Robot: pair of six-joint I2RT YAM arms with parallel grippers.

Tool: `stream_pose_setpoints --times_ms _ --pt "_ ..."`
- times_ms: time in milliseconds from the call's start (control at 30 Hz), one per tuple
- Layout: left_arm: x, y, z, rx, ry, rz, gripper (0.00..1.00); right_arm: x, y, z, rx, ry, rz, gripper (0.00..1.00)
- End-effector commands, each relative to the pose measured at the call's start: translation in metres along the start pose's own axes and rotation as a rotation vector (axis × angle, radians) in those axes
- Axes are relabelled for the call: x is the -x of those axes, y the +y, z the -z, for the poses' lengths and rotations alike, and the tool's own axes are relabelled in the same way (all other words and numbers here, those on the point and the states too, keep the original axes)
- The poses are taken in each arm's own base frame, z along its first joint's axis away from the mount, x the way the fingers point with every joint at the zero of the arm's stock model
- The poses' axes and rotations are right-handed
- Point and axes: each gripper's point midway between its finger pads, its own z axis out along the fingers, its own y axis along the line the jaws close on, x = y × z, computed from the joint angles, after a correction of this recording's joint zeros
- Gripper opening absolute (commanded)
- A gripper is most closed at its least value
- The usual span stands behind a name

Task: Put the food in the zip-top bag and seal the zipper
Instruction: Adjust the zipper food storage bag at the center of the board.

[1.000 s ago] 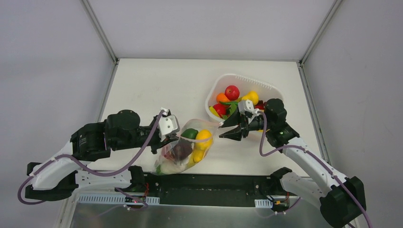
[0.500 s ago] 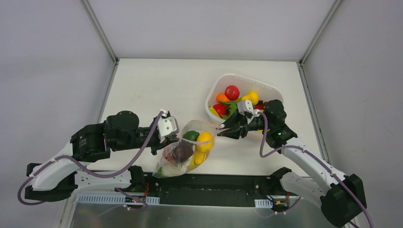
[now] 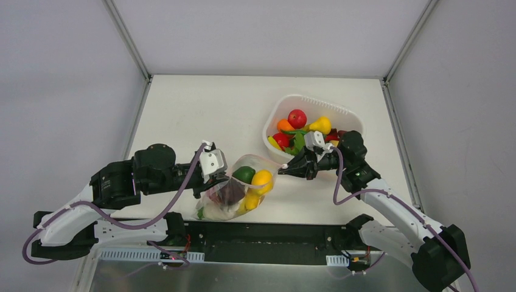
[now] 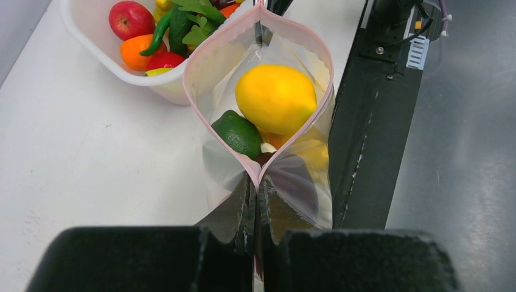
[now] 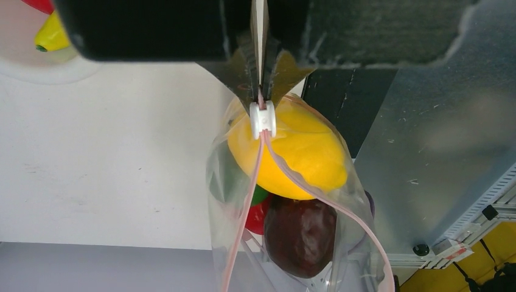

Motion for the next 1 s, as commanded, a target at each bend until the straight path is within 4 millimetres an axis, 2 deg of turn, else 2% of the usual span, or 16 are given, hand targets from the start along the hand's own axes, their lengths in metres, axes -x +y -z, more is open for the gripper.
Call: stream_pose_setpoints --times_ms 0,100,233,467,600,700,800,867,900,967 --pt "0.029 0.013 0.006 0.065 -0.142 0.029 0.0 0.014 0.002 0.0 0.0 -0.034 0.082 0.0" --pt "0.024 0.02 0.009 0.111 -0.146 0.041 0.0 0.021 0.0 0.002 -0.031 -0.044 0.081 0.0" --pt "0.007 0.034 0.007 0.196 -0.092 0.063 0.0 0.034 -0.01 0.003 -0.091 -0.057 0.03 0.0" --pt "-0.025 0.068 0.007 0.401 0.016 0.157 0.0 0.037 -0.034 0.013 -0.216 -0.006 -0.075 0.0" --pt "-0.028 0.075 0.007 0.427 0.018 0.185 0.0 0.043 -0.033 0.016 -0.213 0.009 -0.112 0.0" --pt "-0.02 0.075 0.003 0.416 0.015 0.199 0.02 0.05 -0.026 0.016 -0.18 0.02 -0.124 0.0" --pt "-0.004 0.074 0.0 0.393 -0.015 0.202 0.27 0.052 -0.027 0.015 -0.181 0.035 -0.16 0.0" --pt "0.008 0.074 0.001 0.387 -0.044 0.203 0.53 0.053 -0.026 0.016 -0.181 0.041 -0.164 0.0" --pt "0.013 0.074 0.002 0.383 -0.06 0.204 0.62 0.054 -0.025 0.016 -0.18 0.04 -0.163 0.0" --pt "0.031 0.075 0.008 0.376 -0.115 0.207 0.75 0.057 -0.022 0.016 -0.176 0.041 -0.163 0.0"
